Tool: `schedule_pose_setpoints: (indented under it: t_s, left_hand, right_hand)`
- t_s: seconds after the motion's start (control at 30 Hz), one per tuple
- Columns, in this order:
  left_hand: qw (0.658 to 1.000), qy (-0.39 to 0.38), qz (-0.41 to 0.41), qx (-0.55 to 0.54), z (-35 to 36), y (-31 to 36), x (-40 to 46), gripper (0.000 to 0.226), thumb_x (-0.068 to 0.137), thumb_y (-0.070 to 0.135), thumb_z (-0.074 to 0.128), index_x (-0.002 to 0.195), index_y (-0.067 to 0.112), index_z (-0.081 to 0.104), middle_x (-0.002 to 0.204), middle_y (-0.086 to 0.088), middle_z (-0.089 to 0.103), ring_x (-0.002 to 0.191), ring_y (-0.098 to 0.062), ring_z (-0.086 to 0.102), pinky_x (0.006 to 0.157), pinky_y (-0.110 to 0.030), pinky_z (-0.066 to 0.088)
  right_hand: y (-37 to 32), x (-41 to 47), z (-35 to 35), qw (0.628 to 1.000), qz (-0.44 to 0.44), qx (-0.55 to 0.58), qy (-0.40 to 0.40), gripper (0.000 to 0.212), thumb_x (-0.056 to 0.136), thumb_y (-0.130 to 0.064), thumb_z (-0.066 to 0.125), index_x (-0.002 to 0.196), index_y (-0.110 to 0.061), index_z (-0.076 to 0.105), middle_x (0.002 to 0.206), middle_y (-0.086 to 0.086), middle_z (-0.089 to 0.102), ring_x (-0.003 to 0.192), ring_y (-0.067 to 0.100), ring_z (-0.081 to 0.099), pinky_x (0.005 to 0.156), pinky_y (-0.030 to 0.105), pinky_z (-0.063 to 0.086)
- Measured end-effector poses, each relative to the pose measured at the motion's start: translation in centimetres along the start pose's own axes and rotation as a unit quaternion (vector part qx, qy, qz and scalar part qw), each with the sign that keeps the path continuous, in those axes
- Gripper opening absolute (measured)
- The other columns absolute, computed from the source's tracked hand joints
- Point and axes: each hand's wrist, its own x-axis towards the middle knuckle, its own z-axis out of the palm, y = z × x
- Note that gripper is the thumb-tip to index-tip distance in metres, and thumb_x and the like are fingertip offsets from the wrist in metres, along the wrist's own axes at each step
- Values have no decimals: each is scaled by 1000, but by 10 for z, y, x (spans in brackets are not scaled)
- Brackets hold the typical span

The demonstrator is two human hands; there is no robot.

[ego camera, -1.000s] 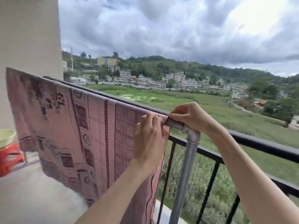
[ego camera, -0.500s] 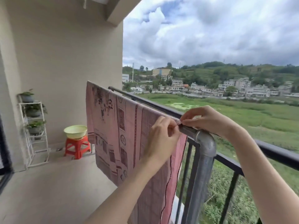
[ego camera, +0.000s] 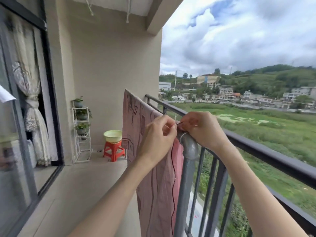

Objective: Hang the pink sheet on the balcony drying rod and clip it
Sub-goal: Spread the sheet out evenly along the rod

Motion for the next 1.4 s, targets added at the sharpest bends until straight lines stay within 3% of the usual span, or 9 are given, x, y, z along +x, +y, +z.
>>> schedule_pose_setpoints:
  t_s: [0.1, 0.2, 0.27, 0.47, 0.63, 0.77, 0.97, 1.2, 1.4]
  left_hand:
    - [1000, -6, 16, 19, 1, 10, -9, 18, 87, 10, 56, 74, 22, 53, 69, 14, 57, 68, 4, 56, 59, -5, 40]
    - [999, -2, 25, 36, 1, 17, -16, 18, 88, 11, 55, 75, 24, 51, 67, 16, 56, 66, 5, 55, 58, -3, 38]
    - [999, 2, 32, 43, 3, 22, -18, 18, 89, 12, 55, 76, 24, 50, 67, 17, 55, 64, 3, 54, 59, -5, 39]
    - [998, 3, 49, 41, 10, 41, -19, 6, 90, 15, 54, 88, 13, 60, 80, 8, 62, 72, -4, 56, 67, -17, 45]
    - [998, 20, 51, 42, 9, 57, -11, 7, 90, 14, 54, 84, 18, 58, 74, 18, 56, 69, 1, 53, 65, -9, 41]
    - [998, 19, 44, 50, 17, 52, -16, 6, 88, 9, 53, 88, 10, 60, 79, 7, 59, 73, -8, 53, 68, -17, 43]
    - [997, 21, 40, 68, 29, 40, -38, 18, 81, 2, 56, 82, 19, 63, 76, 12, 53, 67, 6, 50, 64, -1, 35]
    - [993, 80, 45, 74, 25, 40, -49, 21, 81, 2, 56, 82, 23, 53, 77, 17, 46, 70, 12, 49, 67, 0, 33]
    - [997, 61, -26, 48, 44, 28, -71, 20, 84, 23, 63, 88, 23, 43, 86, -1, 54, 73, -12, 50, 65, -18, 40]
  right_hand:
    - [0, -13, -7, 999, -36, 1, 12, 12, 83, -9, 63, 80, -18, 70, 79, 0, 68, 74, 10, 61, 69, 15, 47]
    - [1, -21, -9, 997, -73, -4, 29, 15, 84, -8, 61, 87, -18, 72, 89, 4, 67, 80, 19, 62, 79, 36, 51]
    - [1, -24, -10, 994, -93, -2, 50, 17, 86, -7, 59, 90, -18, 72, 89, 2, 64, 78, 20, 61, 78, 39, 50]
    - [7, -31, -23, 982, -150, -37, 105, 19, 84, -1, 56, 93, -13, 69, 87, 4, 53, 67, 18, 49, 63, 26, 34]
    - [7, -22, -37, 969, -202, -72, 122, 17, 84, -3, 53, 92, -8, 68, 85, 10, 54, 66, 23, 51, 62, 27, 36]
    - [13, -28, -29, 977, -167, -40, 127, 16, 88, -2, 53, 96, -8, 66, 88, 3, 49, 67, 17, 46, 64, 26, 34]
    - [40, -57, -6, 992, -82, -6, 98, 17, 87, -3, 51, 98, -8, 63, 90, -1, 49, 73, 13, 45, 65, 21, 29]
    - [40, -71, -4, 994, -51, 45, 91, 10, 86, -11, 61, 89, -6, 69, 85, 10, 67, 73, 22, 59, 70, 34, 48]
    - [40, -79, 1, 984, -57, 84, 148, 12, 85, -10, 63, 91, -5, 73, 82, 10, 66, 69, 17, 58, 67, 29, 49]
